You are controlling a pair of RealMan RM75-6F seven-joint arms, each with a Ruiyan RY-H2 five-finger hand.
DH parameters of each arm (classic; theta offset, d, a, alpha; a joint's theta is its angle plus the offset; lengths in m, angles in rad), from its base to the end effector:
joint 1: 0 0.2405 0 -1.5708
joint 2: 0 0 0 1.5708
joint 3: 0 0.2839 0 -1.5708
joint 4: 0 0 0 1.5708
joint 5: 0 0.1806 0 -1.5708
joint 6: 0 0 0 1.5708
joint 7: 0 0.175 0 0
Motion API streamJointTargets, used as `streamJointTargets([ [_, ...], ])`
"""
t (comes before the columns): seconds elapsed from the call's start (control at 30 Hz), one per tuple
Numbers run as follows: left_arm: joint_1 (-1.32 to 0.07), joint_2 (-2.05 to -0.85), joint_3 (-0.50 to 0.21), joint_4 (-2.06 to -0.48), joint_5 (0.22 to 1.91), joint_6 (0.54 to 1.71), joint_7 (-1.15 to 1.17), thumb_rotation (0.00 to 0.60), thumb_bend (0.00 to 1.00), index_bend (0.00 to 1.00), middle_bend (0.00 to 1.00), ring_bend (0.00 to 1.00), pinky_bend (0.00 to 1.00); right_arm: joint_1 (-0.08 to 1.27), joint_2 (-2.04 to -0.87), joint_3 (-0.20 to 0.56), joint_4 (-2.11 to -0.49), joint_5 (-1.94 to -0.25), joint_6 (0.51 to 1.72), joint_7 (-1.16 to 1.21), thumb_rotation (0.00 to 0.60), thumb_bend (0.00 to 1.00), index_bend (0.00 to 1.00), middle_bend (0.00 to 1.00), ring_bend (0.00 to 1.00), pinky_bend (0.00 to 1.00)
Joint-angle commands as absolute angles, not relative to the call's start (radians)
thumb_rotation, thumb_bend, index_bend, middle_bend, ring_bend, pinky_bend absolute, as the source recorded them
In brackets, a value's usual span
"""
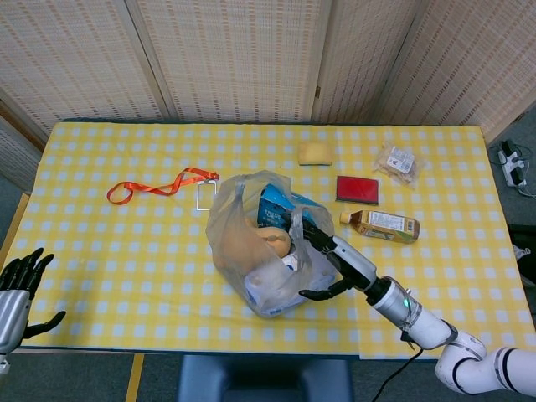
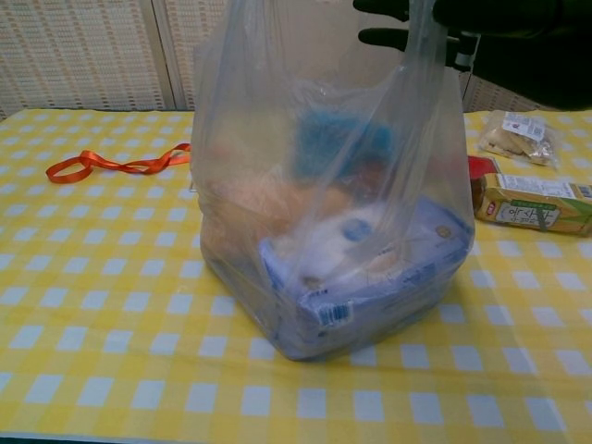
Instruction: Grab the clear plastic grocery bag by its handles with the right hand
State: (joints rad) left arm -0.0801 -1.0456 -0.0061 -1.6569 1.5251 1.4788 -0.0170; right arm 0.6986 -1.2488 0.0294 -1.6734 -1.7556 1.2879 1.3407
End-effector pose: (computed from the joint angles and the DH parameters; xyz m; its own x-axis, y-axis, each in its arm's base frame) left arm -0.3208 0.2016 0.2091 0.4099 0.0523 0.9106 0.9121 -0.0265 -0.4090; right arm -0.1097 -0.3164 0.1044 -0.5154 -0.7435 0.4262 -0.4889 -0.1534 -0.8588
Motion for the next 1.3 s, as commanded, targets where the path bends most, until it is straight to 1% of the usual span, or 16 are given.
streamJointTargets([
  [0.03, -0.080, -1.044, -0.006, -1.656, 1.527, 1.478, -0.022, 0.600, 0.21, 0.00, 0.00, 0.00, 0.00, 0.720, -1.254, 0.046, -1.674, -1.728, 1.259, 1.352, 0.600, 0.25, 0.00, 0.00, 0.00, 0.00],
  [0.3, -0.079, -1.038, -0.008, -1.652, 1.525, 1.479, -0.041, 0.600, 0.22, 0.00, 0.00, 0.00, 0.00, 0.771, -1.278, 0.094, -1.639, -1.670, 1.200, 1.371, 0.600, 0.25, 0.00, 0.00, 0.00, 0.00],
  [0.6, -0.079, -1.032, -0.009, -1.649, 1.524, 1.475, -0.061, 0.600, 0.21, 0.00, 0.00, 0.00, 0.00, 0.826, -1.297, 0.136, -1.591, -1.593, 1.101, 1.434, 0.600, 0.25, 0.00, 0.00, 0.00, 0.00],
  [0.73, -0.075, -1.029, -0.011, -1.647, 1.523, 1.483, -0.071, 0.600, 0.21, 0.00, 0.00, 0.00, 0.00, 0.866, -1.303, 0.154, -1.579, -1.578, 1.041, 1.487, 0.600, 0.25, 0.00, 0.00, 0.00, 0.00],
  [0.87, -0.073, -1.026, -0.011, -1.645, 1.526, 1.489, -0.081, 0.600, 0.21, 0.00, 0.00, 0.00, 0.00, 0.892, -1.310, 0.171, -1.572, -1.564, 1.007, 1.506, 0.600, 0.25, 0.00, 0.00, 0.00, 0.00],
  [1.07, -0.068, -1.021, -0.011, -1.642, 1.533, 1.499, -0.096, 0.600, 0.21, 0.00, 0.00, 0.00, 0.00, 0.901, -1.315, 0.174, -1.583, -1.565, 0.998, 1.492, 0.600, 0.25, 0.00, 0.00, 0.00, 0.00],
  [1.3, -0.064, -1.019, -0.009, -1.641, 1.540, 1.506, -0.102, 0.600, 0.22, 0.00, 0.00, 0.00, 0.00, 0.872, -1.308, 0.150, -1.600, -1.580, 1.031, 1.481, 0.600, 0.25, 0.00, 0.00, 0.00, 0.00],
])
